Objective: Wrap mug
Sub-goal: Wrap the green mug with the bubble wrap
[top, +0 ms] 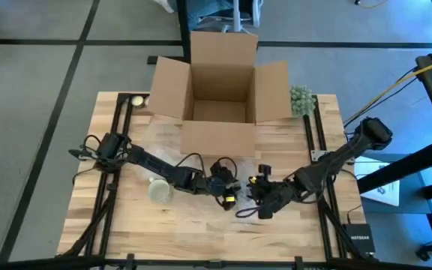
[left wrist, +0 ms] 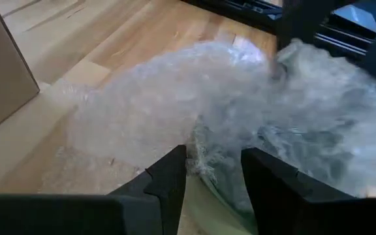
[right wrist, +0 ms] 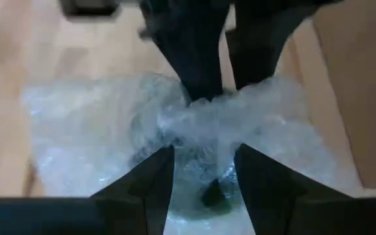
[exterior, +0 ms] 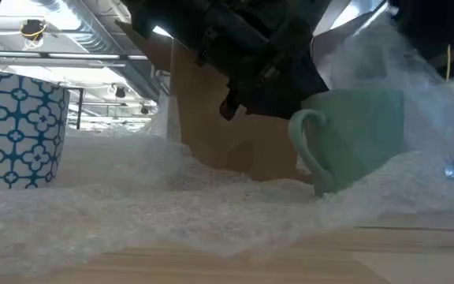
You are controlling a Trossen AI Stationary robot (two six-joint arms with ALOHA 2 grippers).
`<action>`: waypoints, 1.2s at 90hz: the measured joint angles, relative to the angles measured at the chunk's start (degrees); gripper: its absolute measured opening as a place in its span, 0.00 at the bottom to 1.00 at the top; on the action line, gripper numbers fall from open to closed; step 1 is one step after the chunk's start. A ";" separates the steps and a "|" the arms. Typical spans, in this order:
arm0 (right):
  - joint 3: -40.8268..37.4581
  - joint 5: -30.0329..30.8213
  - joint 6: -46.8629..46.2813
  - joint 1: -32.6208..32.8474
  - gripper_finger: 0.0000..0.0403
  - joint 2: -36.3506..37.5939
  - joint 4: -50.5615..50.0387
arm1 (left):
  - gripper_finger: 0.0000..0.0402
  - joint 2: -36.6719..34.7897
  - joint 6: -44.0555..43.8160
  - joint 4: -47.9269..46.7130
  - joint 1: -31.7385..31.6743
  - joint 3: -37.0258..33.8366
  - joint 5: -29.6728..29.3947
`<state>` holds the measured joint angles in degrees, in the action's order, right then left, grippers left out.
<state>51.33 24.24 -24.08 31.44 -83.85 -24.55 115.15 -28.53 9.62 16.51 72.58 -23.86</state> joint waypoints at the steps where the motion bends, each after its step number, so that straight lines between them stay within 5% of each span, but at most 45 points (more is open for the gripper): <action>1: 0.00 -0.28 0.01 -0.22 0.37 -0.30 0.07 | 0.33 -0.18 0.00 -0.26 0.00 0.00 0.16; 18: 0.24 -3.27 0.09 -2.82 0.37 -3.79 1.54 | 0.33 -4.27 -2.44 -9.13 0.25 1.64 1.67; 55: 0.17 -2.82 2.98 -3.50 0.37 -4.51 3.69 | 0.33 -0.66 -2.34 -1.43 -0.49 2.17 1.02; 89: 15.17 -6.68 3.64 -3.32 0.37 -3.40 -18.95 | 0.33 -0.41 -2.99 -2.75 0.50 2.29 0.00; 108: 10.97 -1.04 4.95 -3.55 0.37 -3.73 -10.00 | 0.33 -0.41 -2.10 -2.90 0.50 2.27 -0.06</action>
<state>62.30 23.20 -19.14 27.90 -87.58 -34.55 114.74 -30.63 6.72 17.02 74.85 -23.92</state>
